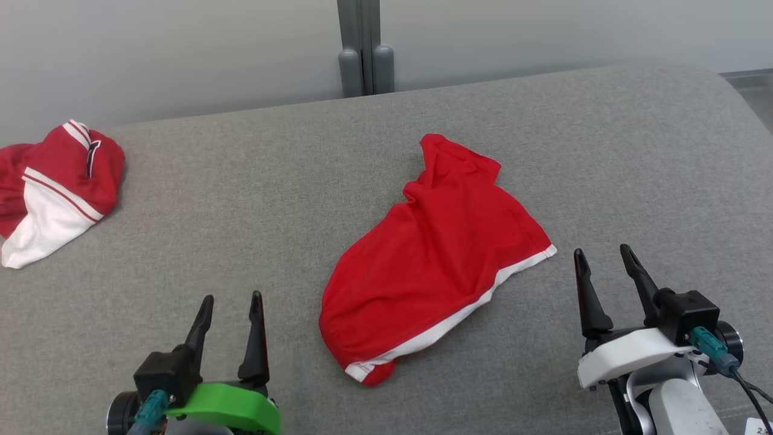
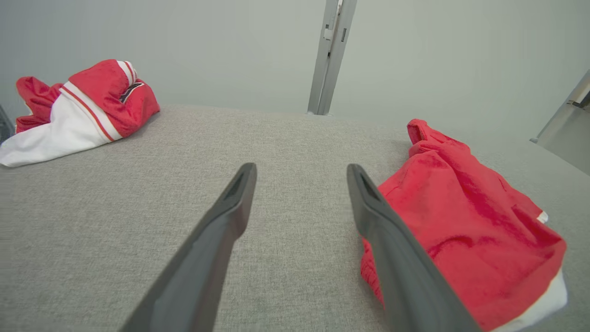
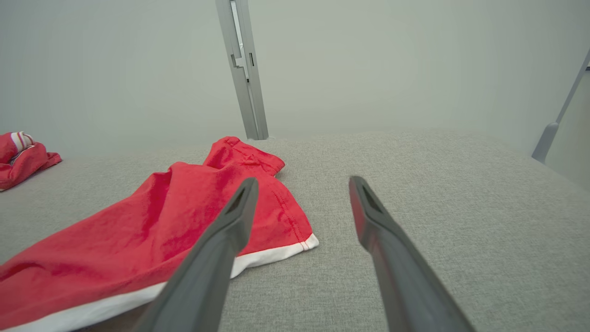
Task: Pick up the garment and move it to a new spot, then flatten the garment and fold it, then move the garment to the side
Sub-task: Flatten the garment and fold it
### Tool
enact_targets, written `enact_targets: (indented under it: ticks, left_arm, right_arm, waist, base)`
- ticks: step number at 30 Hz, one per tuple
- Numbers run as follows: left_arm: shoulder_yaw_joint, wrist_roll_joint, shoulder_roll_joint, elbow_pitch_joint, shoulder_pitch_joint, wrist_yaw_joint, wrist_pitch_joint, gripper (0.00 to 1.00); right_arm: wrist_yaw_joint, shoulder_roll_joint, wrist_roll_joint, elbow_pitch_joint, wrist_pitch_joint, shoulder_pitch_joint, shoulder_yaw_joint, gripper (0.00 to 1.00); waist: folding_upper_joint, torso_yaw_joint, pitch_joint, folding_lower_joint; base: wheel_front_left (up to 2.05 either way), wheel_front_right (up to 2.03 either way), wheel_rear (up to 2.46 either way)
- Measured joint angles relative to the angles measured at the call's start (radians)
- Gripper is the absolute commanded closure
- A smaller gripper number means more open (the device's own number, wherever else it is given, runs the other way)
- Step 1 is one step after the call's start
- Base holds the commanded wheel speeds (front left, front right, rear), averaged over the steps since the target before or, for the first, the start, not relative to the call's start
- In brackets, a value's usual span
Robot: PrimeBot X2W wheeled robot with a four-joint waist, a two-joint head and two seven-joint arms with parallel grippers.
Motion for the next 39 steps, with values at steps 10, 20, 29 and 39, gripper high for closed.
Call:
enact_targets:
  ticks: [10, 20, 29, 39]
  left_arm:
    - [0.201, 0.133, -0.128, -0.005, 0.142, -0.078, -0.001, 0.0]
    - [0.296, 0.221, -0.186, 0.025, 0.159, -0.141, -0.001, 0.0]
    - [0.268, 0.247, -0.203, 0.086, 0.163, -0.193, -0.002, 0.0]
    - [0.019, 0.089, -0.209, 0.206, 0.123, -0.272, 0.089, 0.0]
  right_arm:
    - [0.0, 0.0, -0.002, 0.01, 0.0, 0.0, 0.004, 0.0]
    - [0.0, 0.0, 0.003, 0.022, 0.0, -0.002, 0.038, 0.0]
    - [0.0, 0.0, 0.007, 0.023, 0.0, -0.003, 0.043, 0.0]
    - [0.0, 0.0, 0.007, 0.026, 0.0, -0.006, 0.041, 0.0]
  waist:
    - [0.0, -0.006, -0.021, 0.0]
    - [0.0, 0.001, -0.025, 0.0]
    - [0.0, 0.005, -0.018, 0.0]
    - [0.0, -0.002, 0.003, 0.0]
  base:
    - [0.0, 0.0, 0.0]
    - [0.0, 0.0, 0.0]
    - [0.0, 0.0, 0.0]
    - [0.0, 0.0, 0.0]
